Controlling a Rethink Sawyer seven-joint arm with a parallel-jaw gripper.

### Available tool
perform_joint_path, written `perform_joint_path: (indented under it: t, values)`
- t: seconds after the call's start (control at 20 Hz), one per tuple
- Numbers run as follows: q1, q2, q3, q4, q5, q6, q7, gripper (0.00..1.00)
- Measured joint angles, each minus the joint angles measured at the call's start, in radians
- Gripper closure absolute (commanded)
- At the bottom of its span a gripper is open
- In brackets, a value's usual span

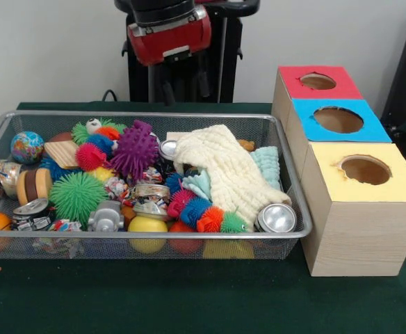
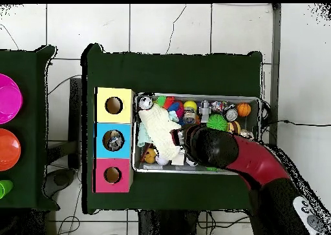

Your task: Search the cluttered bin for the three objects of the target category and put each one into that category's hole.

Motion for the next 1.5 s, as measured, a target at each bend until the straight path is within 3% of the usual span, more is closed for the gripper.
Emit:
perform_joint_path:
  t: [0.35,0.9,1.2,1.5]
  values:
    - [0.001,0.000,-0.077,-0.118,-0.091,0.034,0.000,0.00]
    - [-0.013,0.028,-0.132,-0.253,-0.169,0.038,0.000,0.00]
    - [-0.028,0.088,-0.146,-0.312,-0.189,0.072,0.000,0.00]
    - [-0.024,0.174,-0.181,-0.381,-0.223,0.176,0.000,0.00]
